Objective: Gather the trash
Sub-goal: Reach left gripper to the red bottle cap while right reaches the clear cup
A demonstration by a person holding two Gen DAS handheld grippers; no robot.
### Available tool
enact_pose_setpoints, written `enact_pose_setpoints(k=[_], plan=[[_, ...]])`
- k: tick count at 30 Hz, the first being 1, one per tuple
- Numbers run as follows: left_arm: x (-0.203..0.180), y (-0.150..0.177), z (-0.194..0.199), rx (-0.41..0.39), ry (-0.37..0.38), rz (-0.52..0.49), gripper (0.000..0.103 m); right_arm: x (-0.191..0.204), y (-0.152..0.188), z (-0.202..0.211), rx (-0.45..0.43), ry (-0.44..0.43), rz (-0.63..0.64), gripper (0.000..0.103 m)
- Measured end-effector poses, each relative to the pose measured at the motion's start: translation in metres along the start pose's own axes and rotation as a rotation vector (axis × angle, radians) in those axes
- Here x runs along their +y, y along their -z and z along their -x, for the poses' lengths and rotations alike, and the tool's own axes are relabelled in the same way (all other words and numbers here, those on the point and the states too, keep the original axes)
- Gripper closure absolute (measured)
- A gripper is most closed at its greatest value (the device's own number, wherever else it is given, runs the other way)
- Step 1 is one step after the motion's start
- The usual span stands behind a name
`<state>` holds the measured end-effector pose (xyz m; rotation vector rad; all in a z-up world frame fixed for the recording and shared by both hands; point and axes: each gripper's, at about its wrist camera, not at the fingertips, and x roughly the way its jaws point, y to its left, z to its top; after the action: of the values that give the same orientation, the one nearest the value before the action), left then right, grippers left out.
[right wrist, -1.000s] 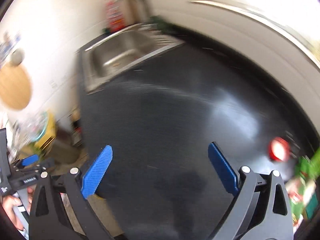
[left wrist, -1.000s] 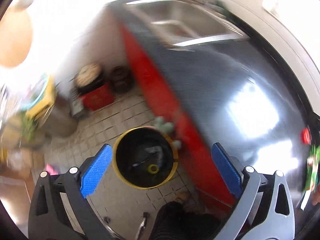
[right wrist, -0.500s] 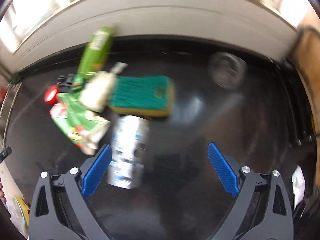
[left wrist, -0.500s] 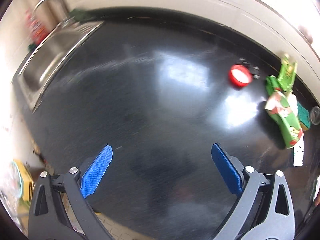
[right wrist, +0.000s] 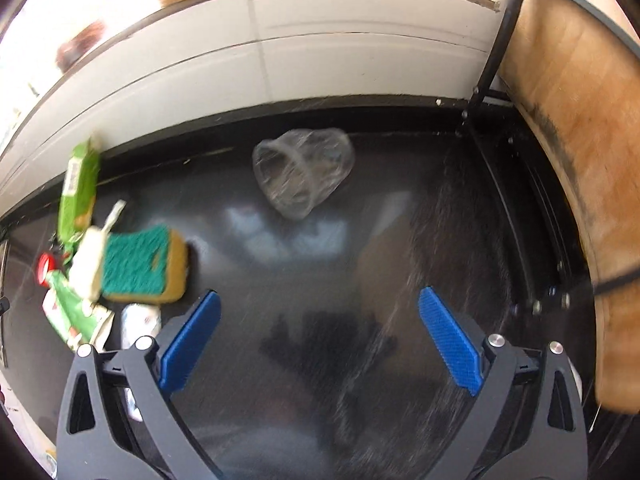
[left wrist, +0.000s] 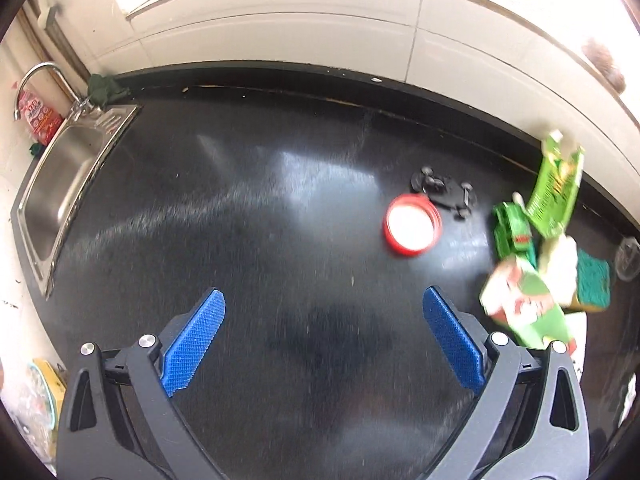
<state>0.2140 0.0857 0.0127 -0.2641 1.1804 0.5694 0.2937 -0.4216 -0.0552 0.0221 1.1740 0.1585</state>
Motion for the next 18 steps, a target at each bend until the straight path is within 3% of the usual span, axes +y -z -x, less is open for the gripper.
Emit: enact_pose_setpoints(k=[8, 13, 16, 18], plan=[[-0.015, -0.037, -0.051, 0.098, -0.013, 0.029, 0.007, -0.005, -0.052, -0.052, 0.047, 0.017, 0.015, 0.007], [-0.032, -0.052, -0.079, 0.131, -0.052, -0.019, 0.007, 0.0, -0.075, -0.085, 0.039, 0.052, 0.021, 0.007], [-0.039, -0.054, -0.096, 0.169, -0.071, -0.047, 0.007, 0.004, -0.08, -0.112, 0.099, 0.063, 0.037, 0.007], [-0.041, -0.054, -0.1, 0.163, -0.054, -0.049, 0.006, 0.0, -0.082, -0.117, 0.08, 0.0, -0.013, 0.006]])
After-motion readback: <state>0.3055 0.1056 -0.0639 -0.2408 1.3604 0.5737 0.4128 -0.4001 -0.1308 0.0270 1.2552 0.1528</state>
